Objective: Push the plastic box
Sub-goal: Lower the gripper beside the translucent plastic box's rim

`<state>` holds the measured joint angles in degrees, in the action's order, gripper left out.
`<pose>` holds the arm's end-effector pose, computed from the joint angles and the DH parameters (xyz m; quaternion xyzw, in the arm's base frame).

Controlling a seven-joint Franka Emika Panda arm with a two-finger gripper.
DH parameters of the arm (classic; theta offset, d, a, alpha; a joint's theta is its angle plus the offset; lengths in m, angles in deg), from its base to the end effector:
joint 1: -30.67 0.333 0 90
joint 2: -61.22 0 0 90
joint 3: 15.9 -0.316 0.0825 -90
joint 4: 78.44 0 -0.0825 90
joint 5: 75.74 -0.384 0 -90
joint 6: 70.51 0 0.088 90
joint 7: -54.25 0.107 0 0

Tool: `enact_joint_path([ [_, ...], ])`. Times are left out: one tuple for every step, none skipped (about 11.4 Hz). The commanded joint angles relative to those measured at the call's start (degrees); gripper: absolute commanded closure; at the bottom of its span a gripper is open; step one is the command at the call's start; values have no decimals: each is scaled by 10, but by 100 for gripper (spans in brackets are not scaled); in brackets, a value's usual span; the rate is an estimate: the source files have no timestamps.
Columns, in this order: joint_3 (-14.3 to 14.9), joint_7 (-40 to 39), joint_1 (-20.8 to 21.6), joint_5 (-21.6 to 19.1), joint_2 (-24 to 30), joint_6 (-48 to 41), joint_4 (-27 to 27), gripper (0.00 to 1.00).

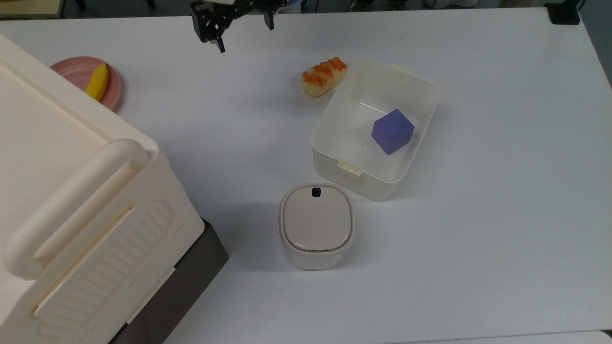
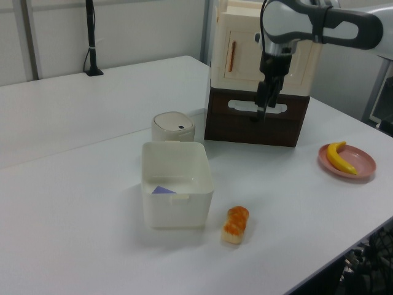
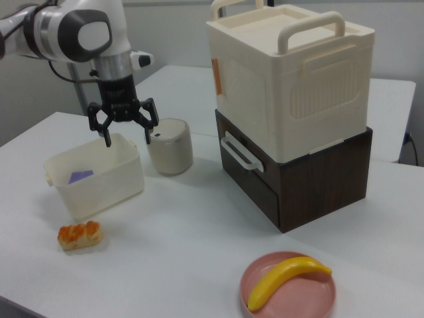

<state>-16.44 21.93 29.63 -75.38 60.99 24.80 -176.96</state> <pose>0.5572 -0.0055 0.5597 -0.9611 -0.2744 0.0297 0.0055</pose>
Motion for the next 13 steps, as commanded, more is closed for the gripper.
enact_joint_path([
  [0, -151, 14, 42, 28, 6, -61, 0],
  [0, -164, 39, 70, 24, 12, -76, 0],
  [1, -161, 63, 96, 24, 39, -110, 0],
  [1, -158, 77, 114, 23, 67, -139, 0],
  [1, -153, 90, 121, 12, 74, -146, 0],
  [1, -152, 101, 127, -6, 74, -141, 0],
  [2, -149, 112, 138, -25, 77, -139, 0],
  [3, -133, 118, 143, -34, 90, -135, 0],
  [3, -119, 122, 144, -49, 95, -134, 0],
  [3, -112, 126, 145, -66, 96, -123, 0],
  [4, -107, 136, 152, -84, 96, -113, 0],
  [3, -92, 139, 167, -91, 96, -109, 0],
  [3, -81, 145, 174, -94, 106, -110, 0],
])
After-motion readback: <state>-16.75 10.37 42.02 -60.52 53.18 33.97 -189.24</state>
